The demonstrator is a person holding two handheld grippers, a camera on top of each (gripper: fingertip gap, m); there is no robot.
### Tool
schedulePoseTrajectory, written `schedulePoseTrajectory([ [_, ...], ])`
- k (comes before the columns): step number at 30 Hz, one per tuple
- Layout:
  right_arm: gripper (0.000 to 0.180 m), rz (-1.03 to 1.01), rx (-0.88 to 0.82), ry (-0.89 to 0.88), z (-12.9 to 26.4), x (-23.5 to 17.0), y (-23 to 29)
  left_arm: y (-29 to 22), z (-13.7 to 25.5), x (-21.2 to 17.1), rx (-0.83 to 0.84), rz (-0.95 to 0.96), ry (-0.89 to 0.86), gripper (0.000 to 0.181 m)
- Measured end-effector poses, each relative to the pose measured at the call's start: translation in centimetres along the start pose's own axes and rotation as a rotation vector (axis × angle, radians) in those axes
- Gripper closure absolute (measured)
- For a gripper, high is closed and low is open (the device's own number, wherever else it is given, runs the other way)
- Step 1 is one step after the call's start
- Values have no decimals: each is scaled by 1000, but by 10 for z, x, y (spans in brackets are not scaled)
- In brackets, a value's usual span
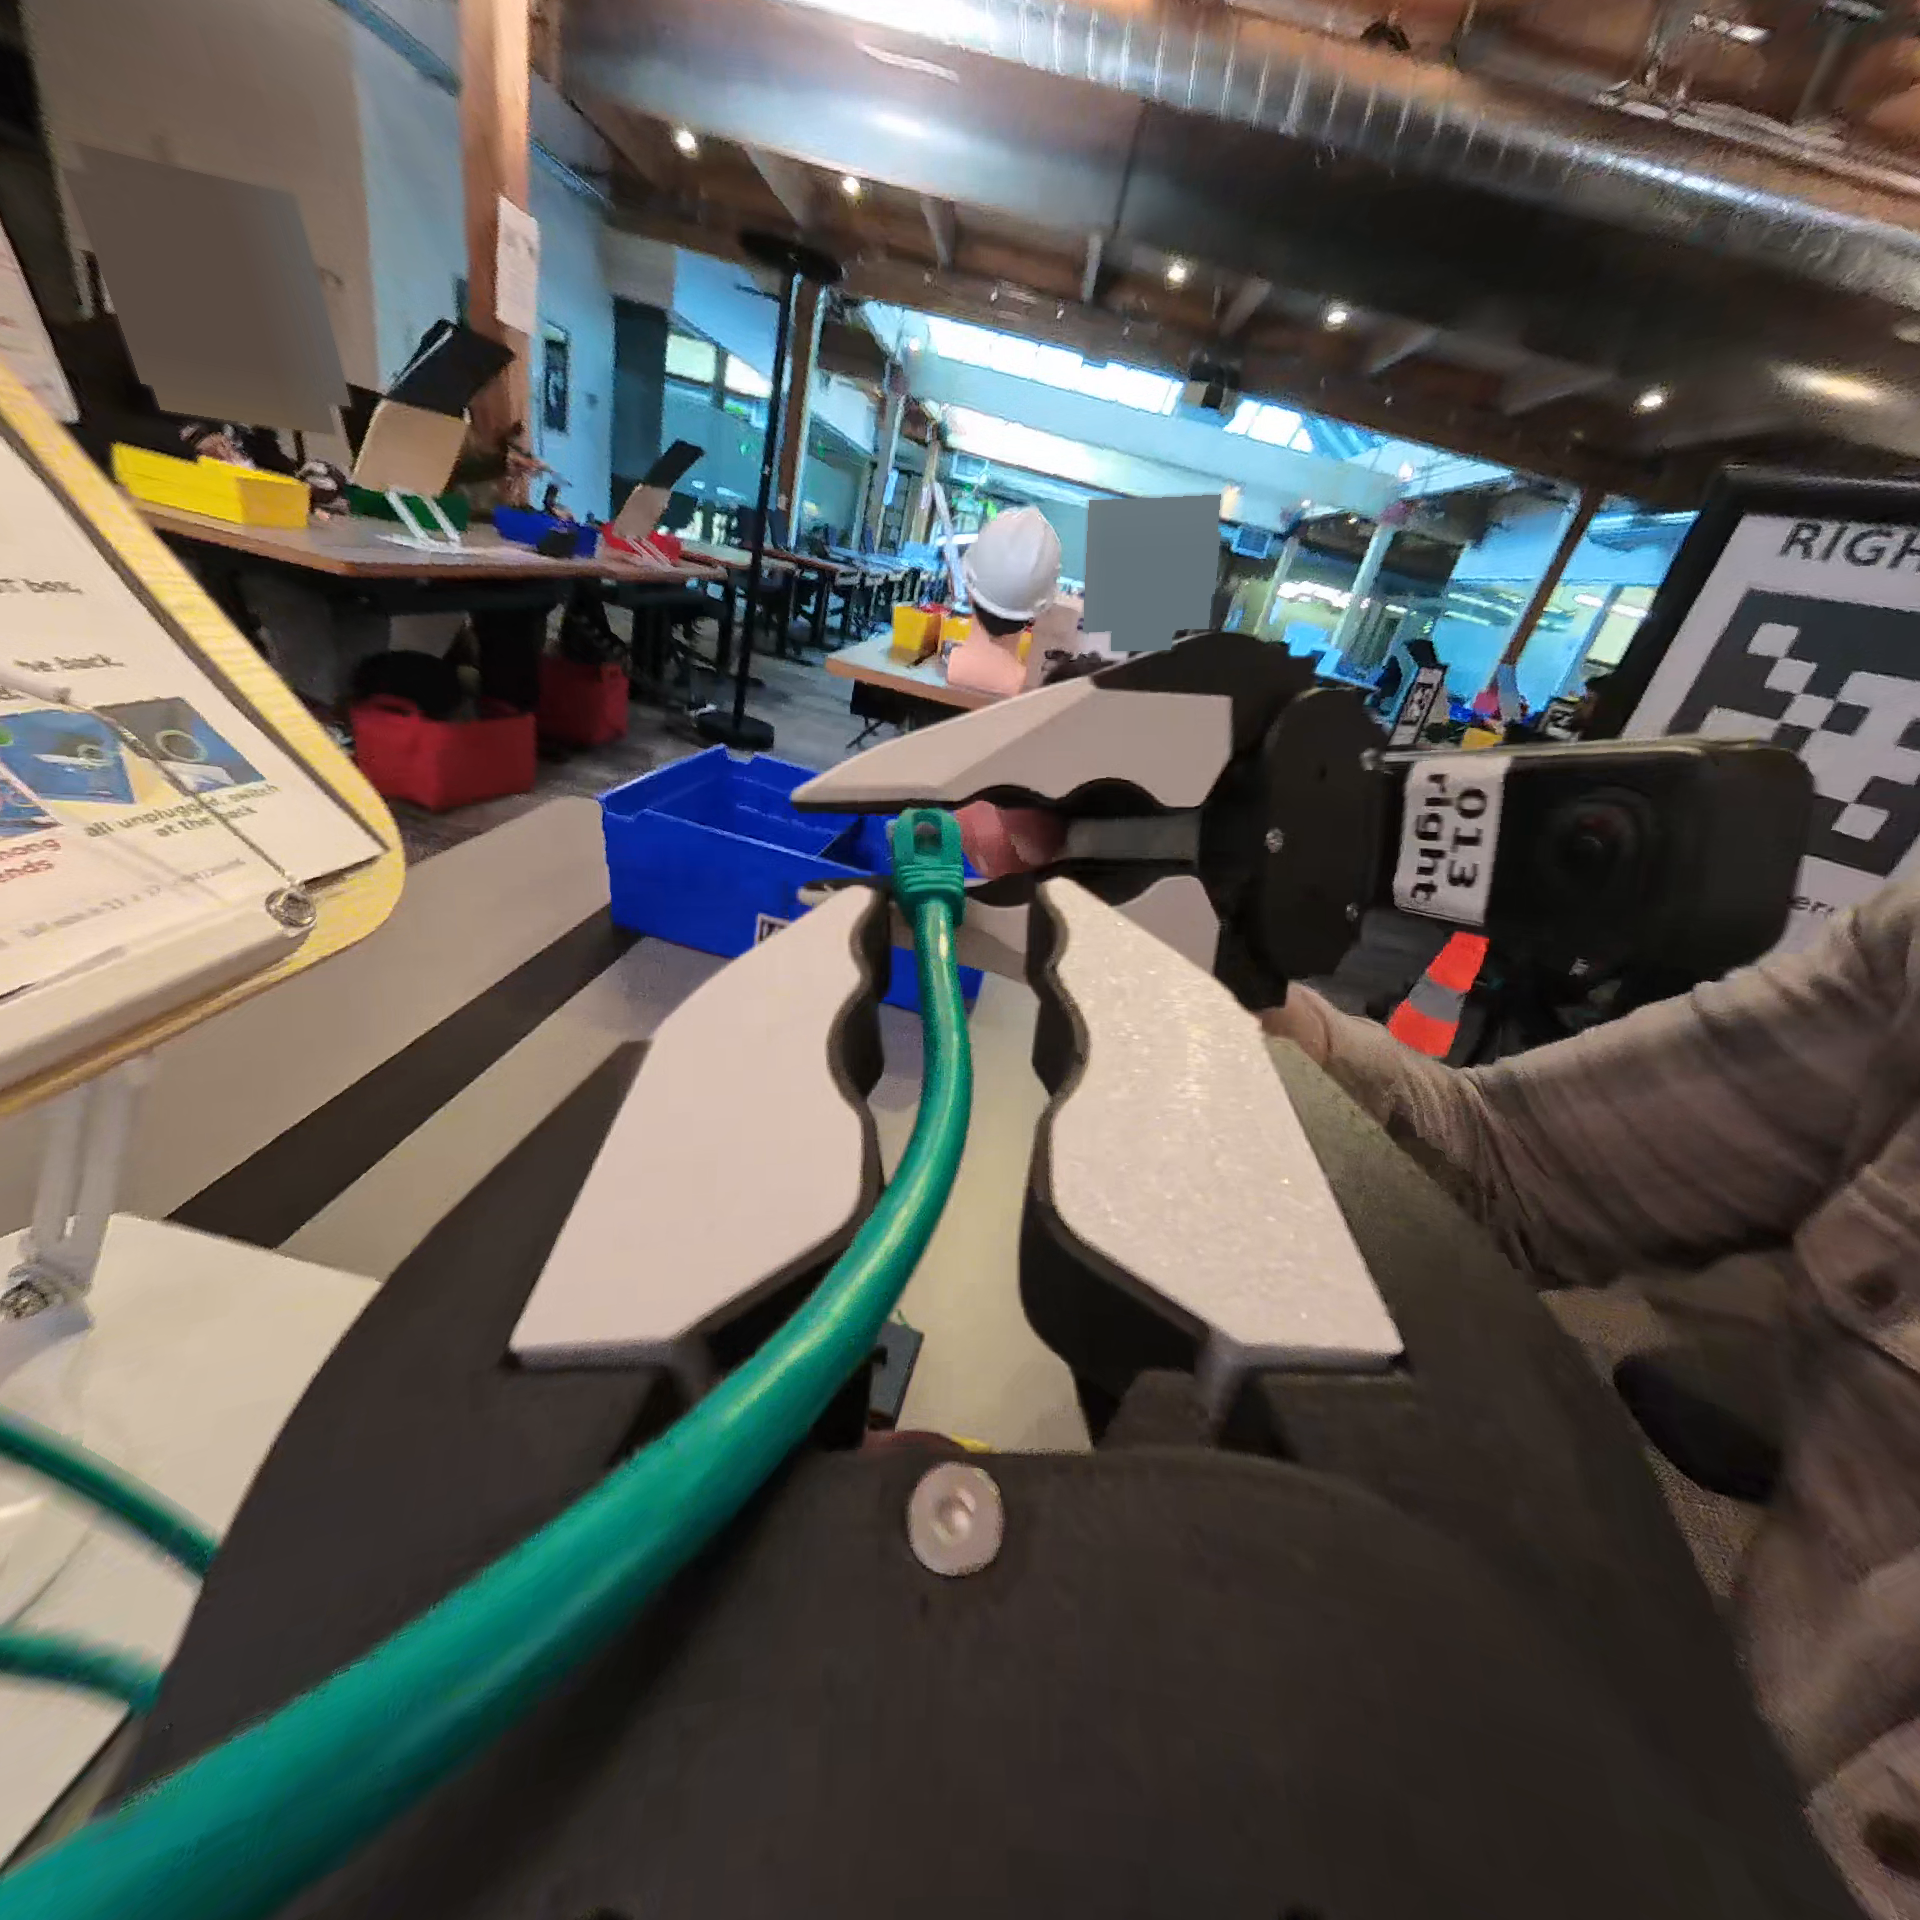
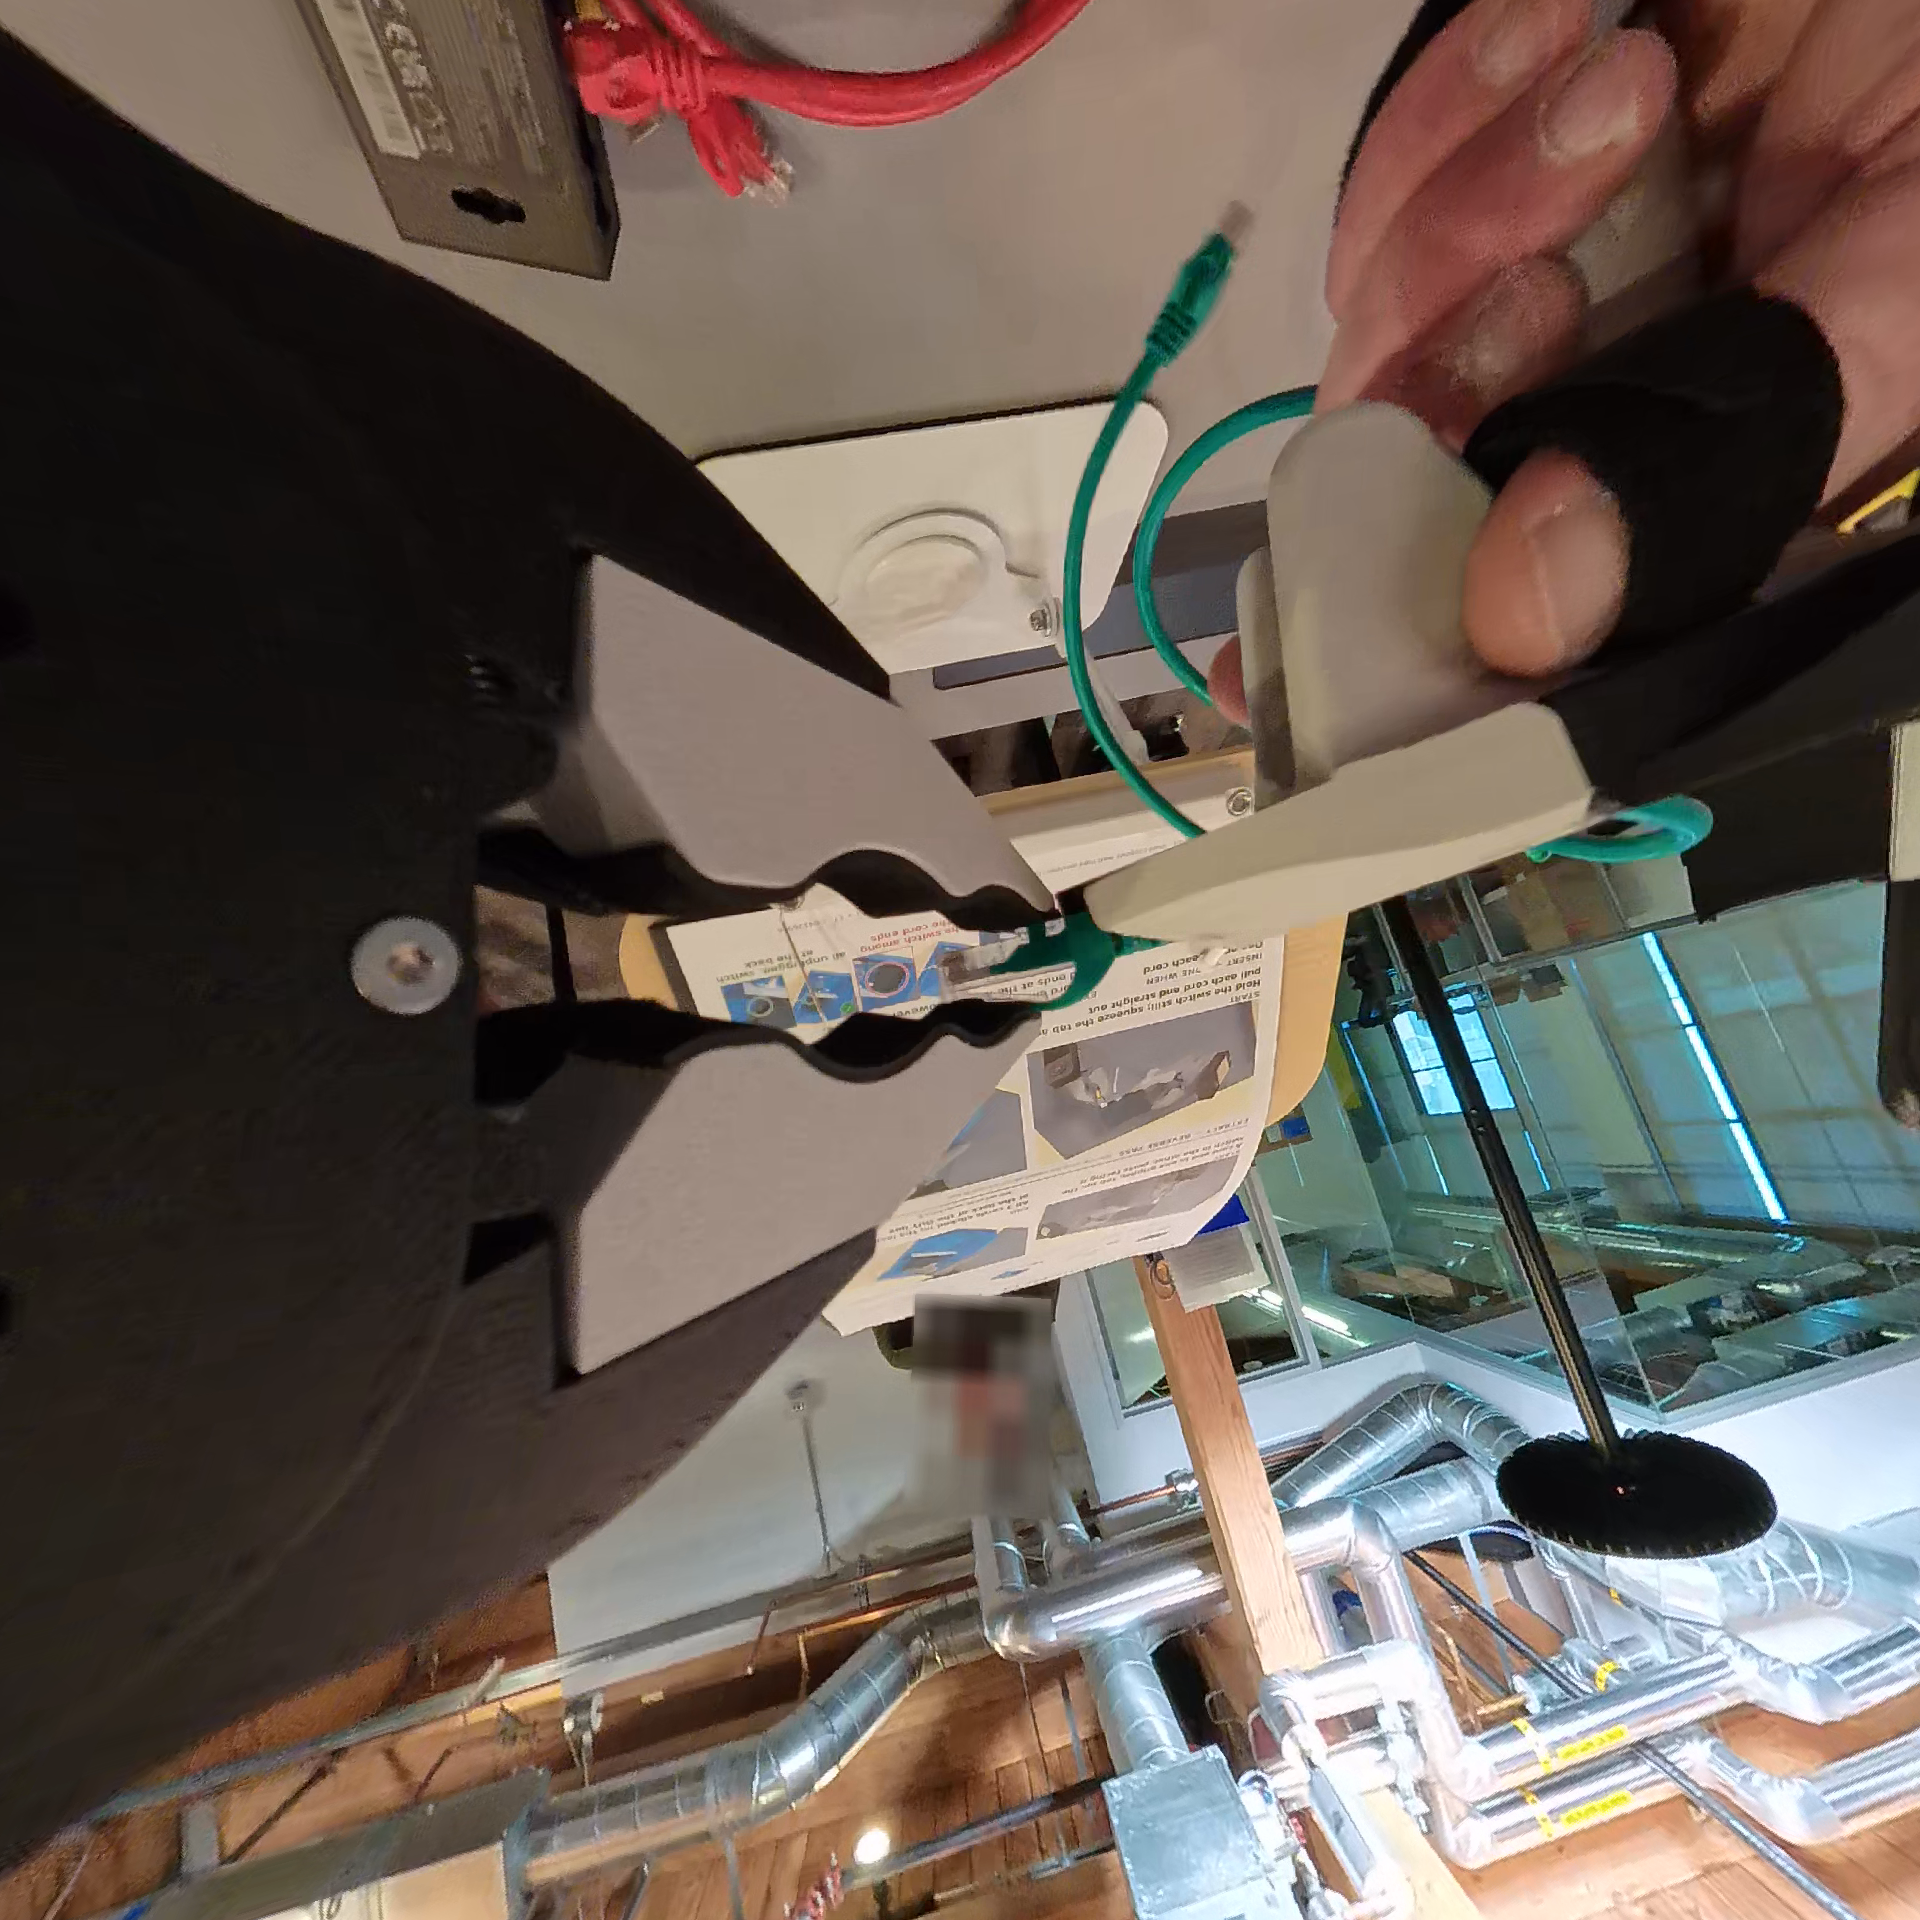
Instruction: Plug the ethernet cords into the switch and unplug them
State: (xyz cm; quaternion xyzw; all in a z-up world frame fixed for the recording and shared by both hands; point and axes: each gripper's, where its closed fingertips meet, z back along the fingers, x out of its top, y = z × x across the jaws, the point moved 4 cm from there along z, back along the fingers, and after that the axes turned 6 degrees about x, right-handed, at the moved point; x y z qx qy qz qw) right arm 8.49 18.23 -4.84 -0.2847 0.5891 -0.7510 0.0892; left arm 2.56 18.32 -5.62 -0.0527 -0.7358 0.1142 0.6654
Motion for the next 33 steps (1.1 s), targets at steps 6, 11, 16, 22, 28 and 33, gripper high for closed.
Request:
schedulePoseTrajectory([
  [6,170,96,-11,29,0,4,4,2,1,1,9,38,7,161],
  [11,171,133,-13,51,-2,5,7,5,3,-1,26,34,41,166],
  [16,171,134,-4,62,-4,4,8,5,3,-2,45,2,68,168],
  [22,171,129,30,72,-4,2,9,6,1,-5,66,-40,80,169],
  [28,152,87,22,69,-6,-1,4,12,5,0,146,-63,63,168],
  [33,152,-17,29,45,-4,-7,-3,25,16,7,279,-128,19,168],
])
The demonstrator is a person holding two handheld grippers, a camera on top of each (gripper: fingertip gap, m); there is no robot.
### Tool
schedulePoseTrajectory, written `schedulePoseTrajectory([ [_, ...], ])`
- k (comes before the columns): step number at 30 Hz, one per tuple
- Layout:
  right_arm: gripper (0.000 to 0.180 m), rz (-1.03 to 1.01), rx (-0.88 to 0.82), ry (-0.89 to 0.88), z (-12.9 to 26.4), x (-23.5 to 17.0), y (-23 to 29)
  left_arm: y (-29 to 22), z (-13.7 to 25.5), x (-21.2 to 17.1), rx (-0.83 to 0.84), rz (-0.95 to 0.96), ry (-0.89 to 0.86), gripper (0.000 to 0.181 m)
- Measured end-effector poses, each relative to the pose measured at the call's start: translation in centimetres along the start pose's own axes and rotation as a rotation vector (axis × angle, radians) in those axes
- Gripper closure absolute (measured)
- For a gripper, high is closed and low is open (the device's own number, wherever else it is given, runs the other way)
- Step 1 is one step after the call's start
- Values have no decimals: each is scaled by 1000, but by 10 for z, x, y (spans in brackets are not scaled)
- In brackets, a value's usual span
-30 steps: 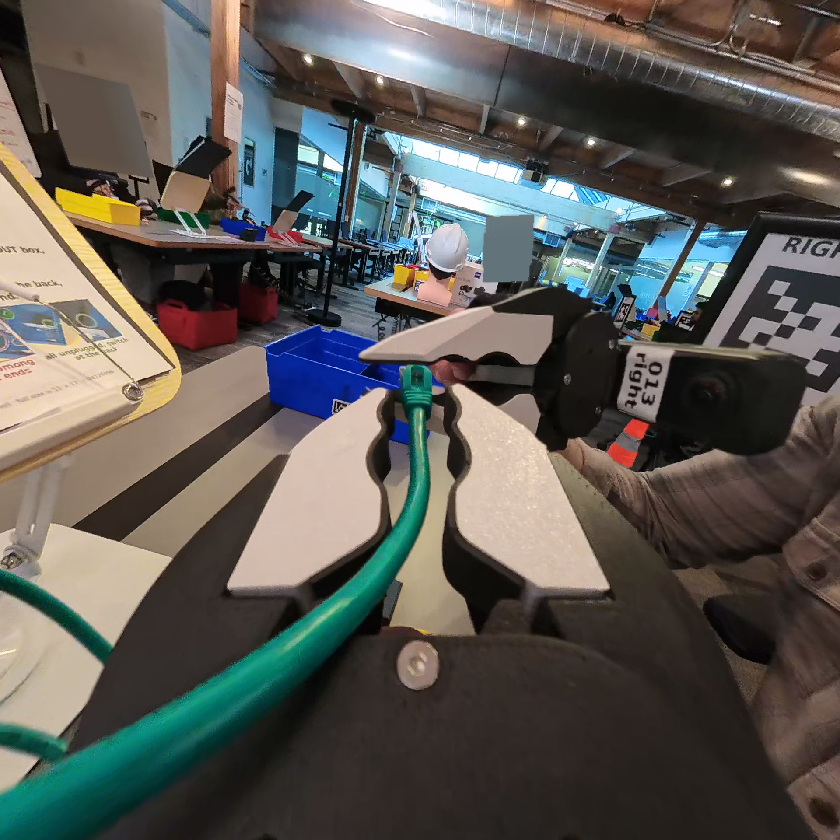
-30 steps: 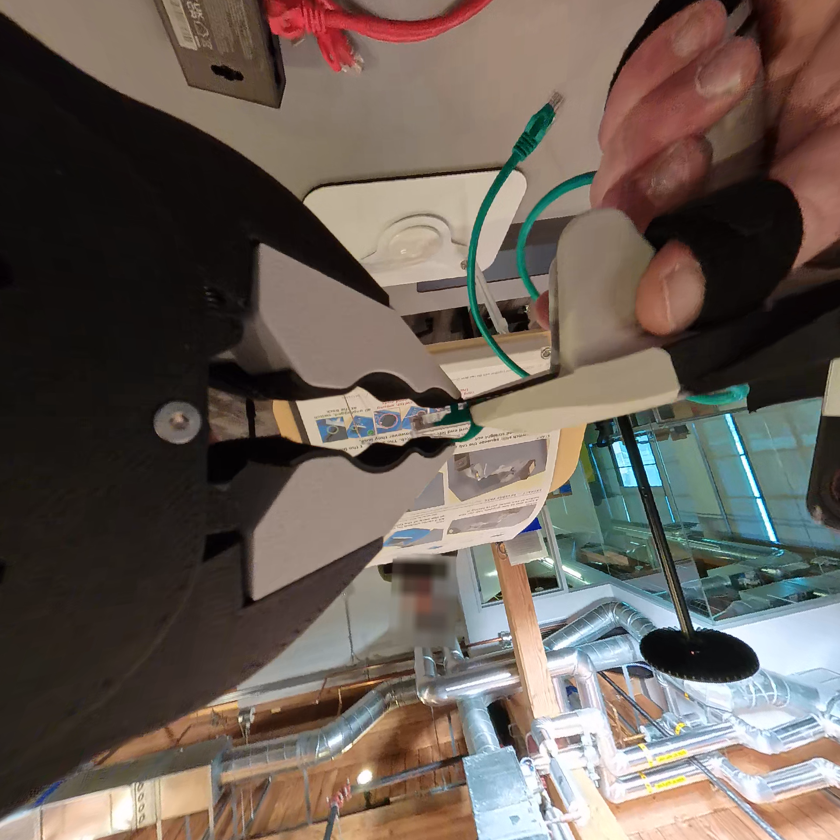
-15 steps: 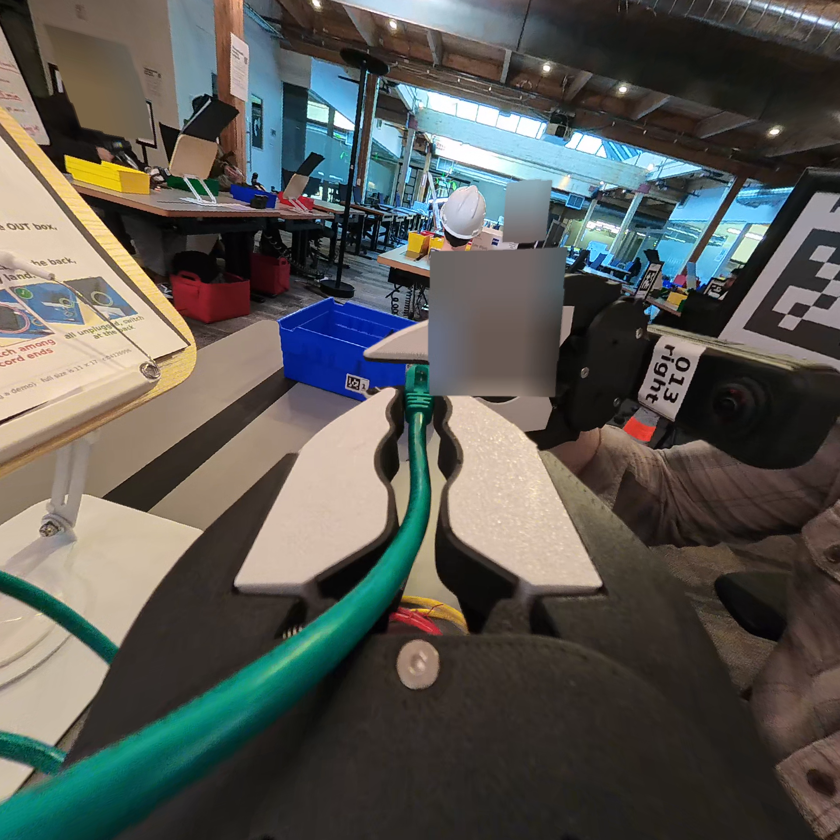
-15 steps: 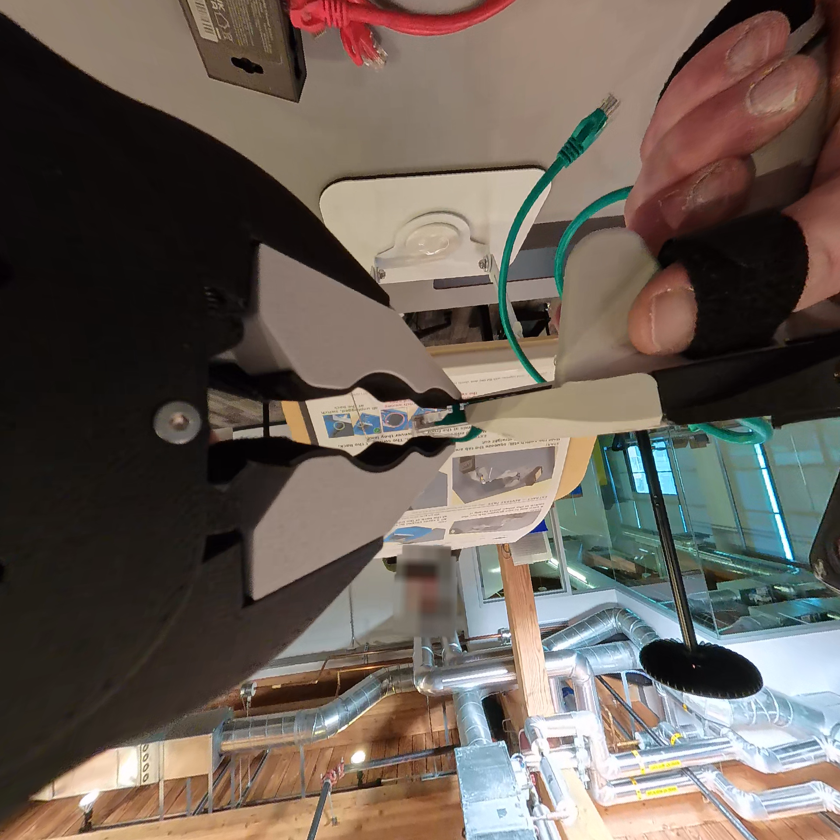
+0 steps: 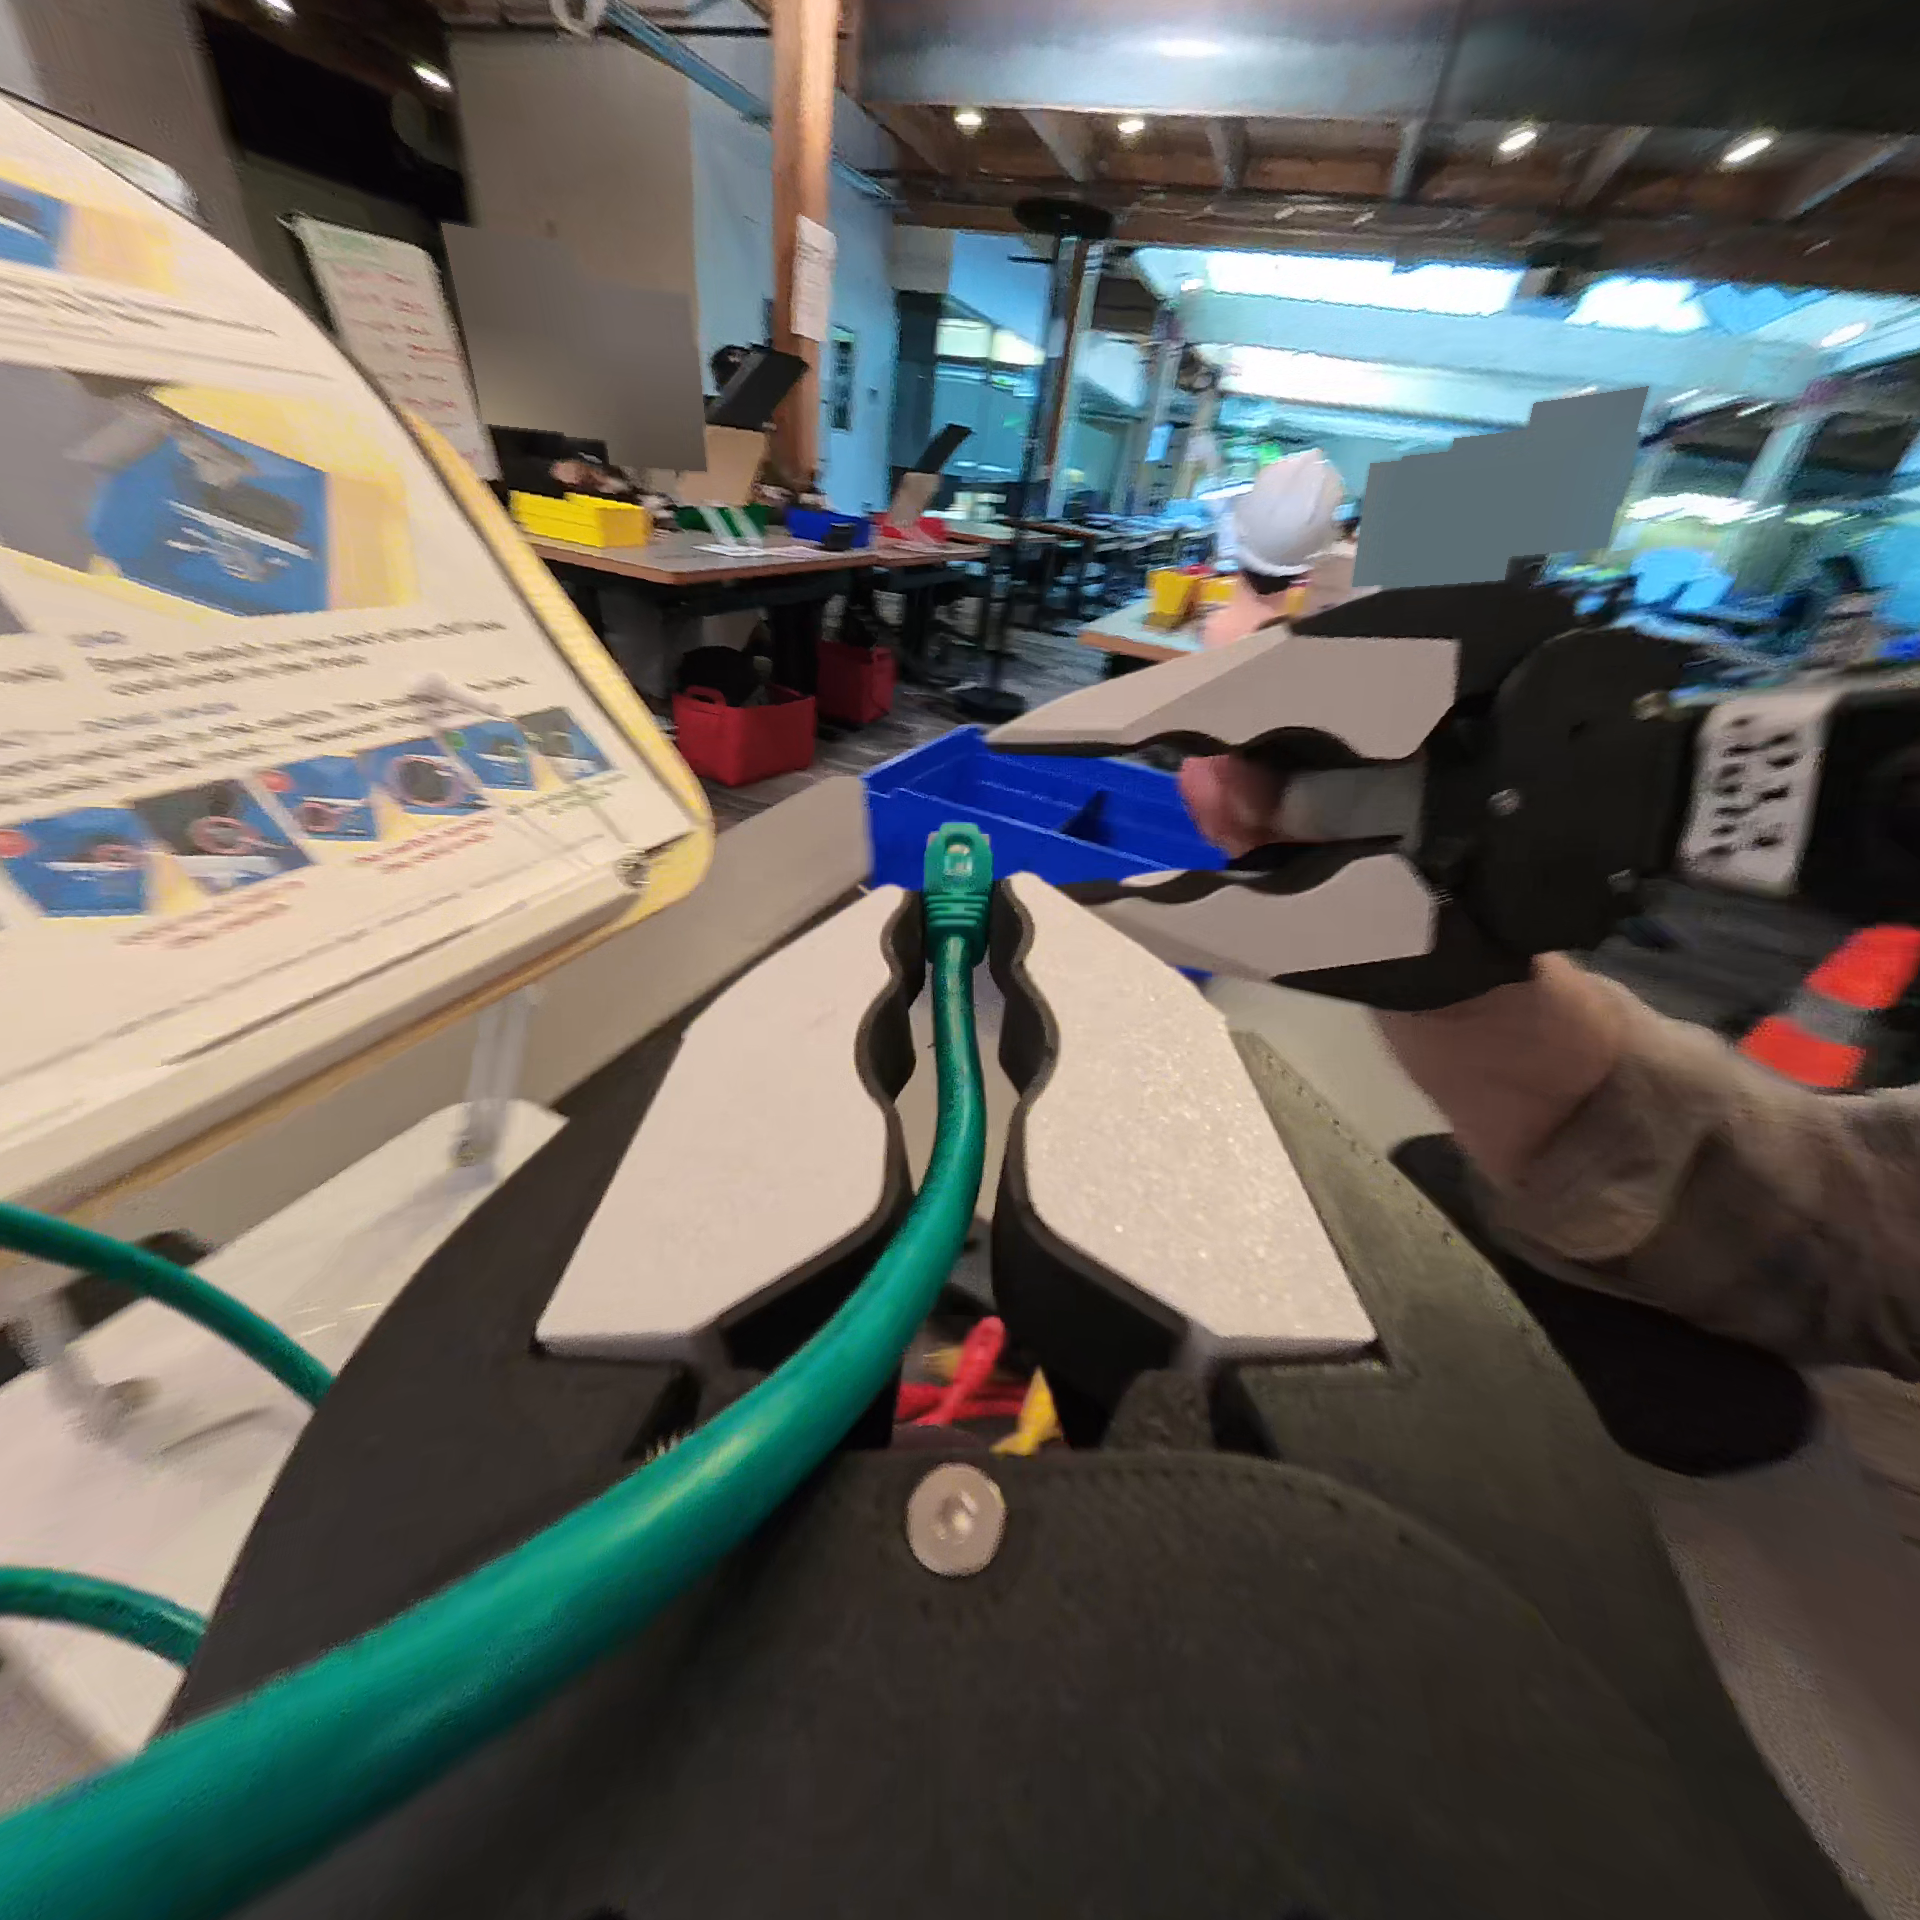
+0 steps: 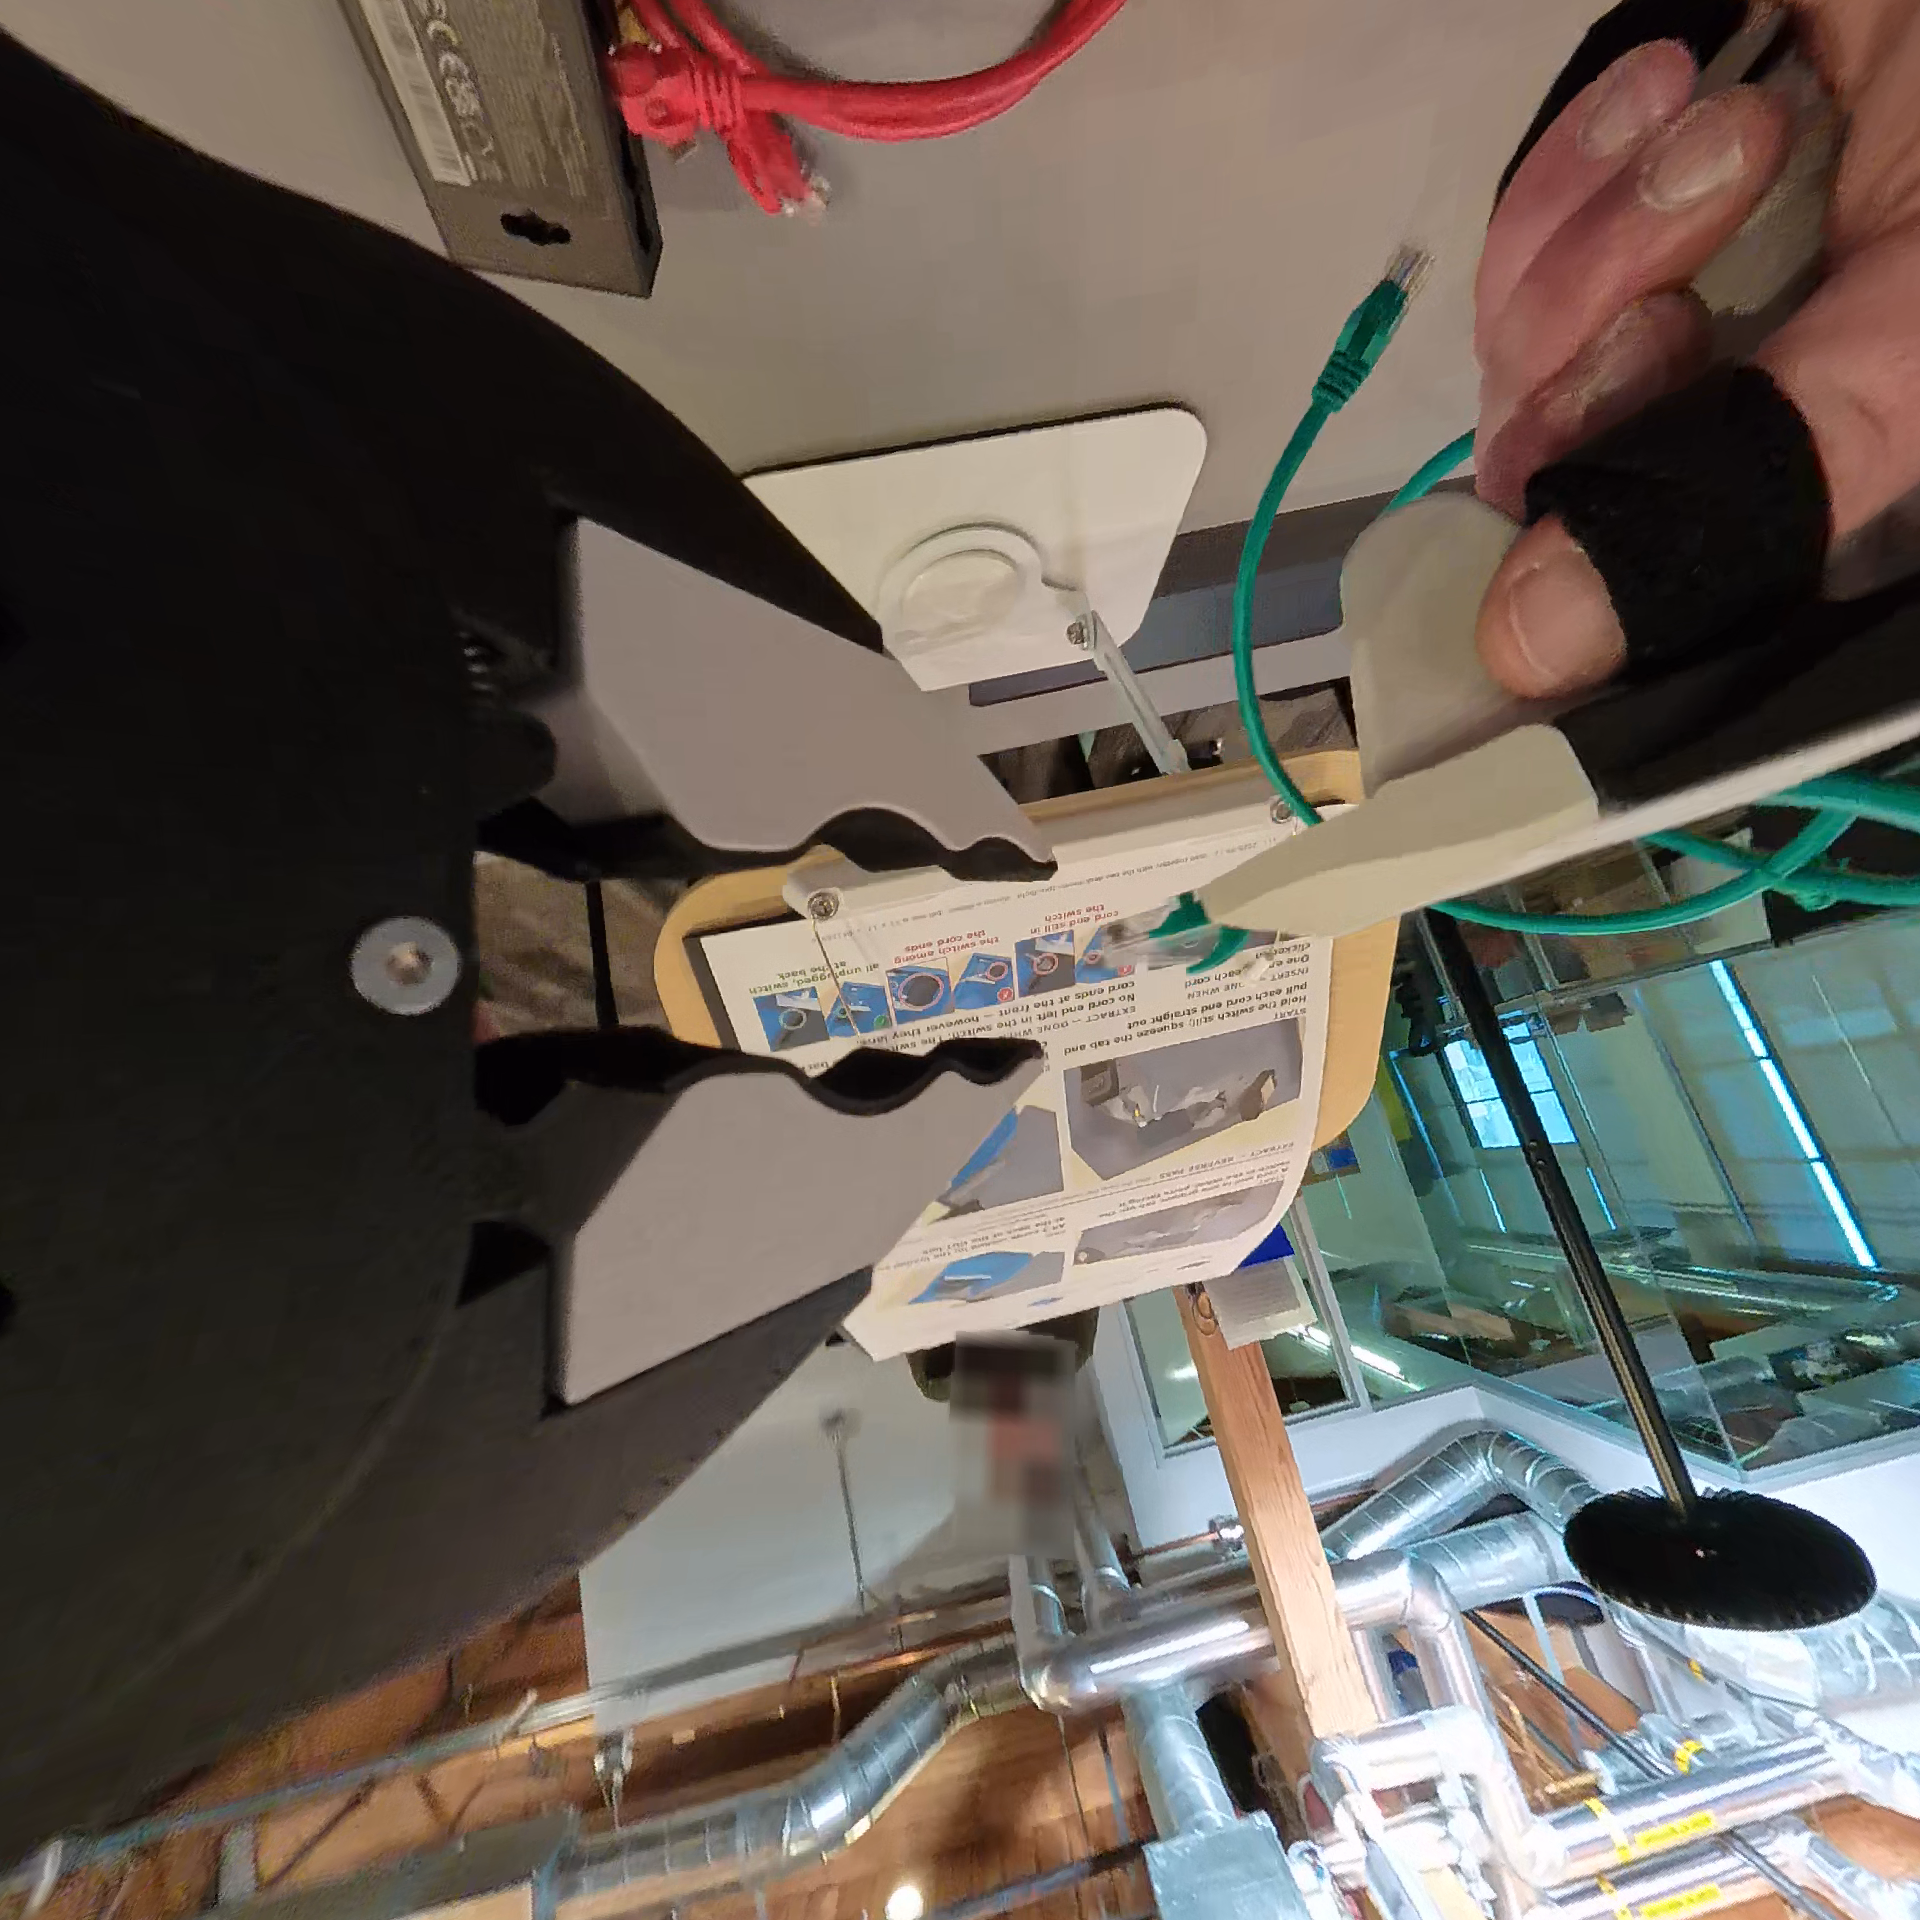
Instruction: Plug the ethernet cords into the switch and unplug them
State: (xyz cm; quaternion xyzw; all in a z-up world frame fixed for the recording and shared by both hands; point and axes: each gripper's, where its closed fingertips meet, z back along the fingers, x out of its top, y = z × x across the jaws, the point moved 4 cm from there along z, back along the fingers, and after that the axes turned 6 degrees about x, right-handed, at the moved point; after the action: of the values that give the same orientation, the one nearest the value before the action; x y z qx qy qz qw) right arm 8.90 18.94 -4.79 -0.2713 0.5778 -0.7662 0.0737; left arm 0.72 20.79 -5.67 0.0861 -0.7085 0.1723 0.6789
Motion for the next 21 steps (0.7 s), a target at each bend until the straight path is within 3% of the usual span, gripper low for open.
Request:
schedulePoseTrajectory([
  [5,151,-175,30,-35,0,-12,-9,13,4,0,272,-292,2,169],
  [12,146,-433,125,-22,-2,-52,-17,22,3,-8,393,-448,30,168],
  [18,116,-594,275,2,1,-71,-17,33,12,-2,380,-415,20,168],
  [21,92,-699,481,-8,-1,-69,-2,37,15,1,377,-392,27,168],
])
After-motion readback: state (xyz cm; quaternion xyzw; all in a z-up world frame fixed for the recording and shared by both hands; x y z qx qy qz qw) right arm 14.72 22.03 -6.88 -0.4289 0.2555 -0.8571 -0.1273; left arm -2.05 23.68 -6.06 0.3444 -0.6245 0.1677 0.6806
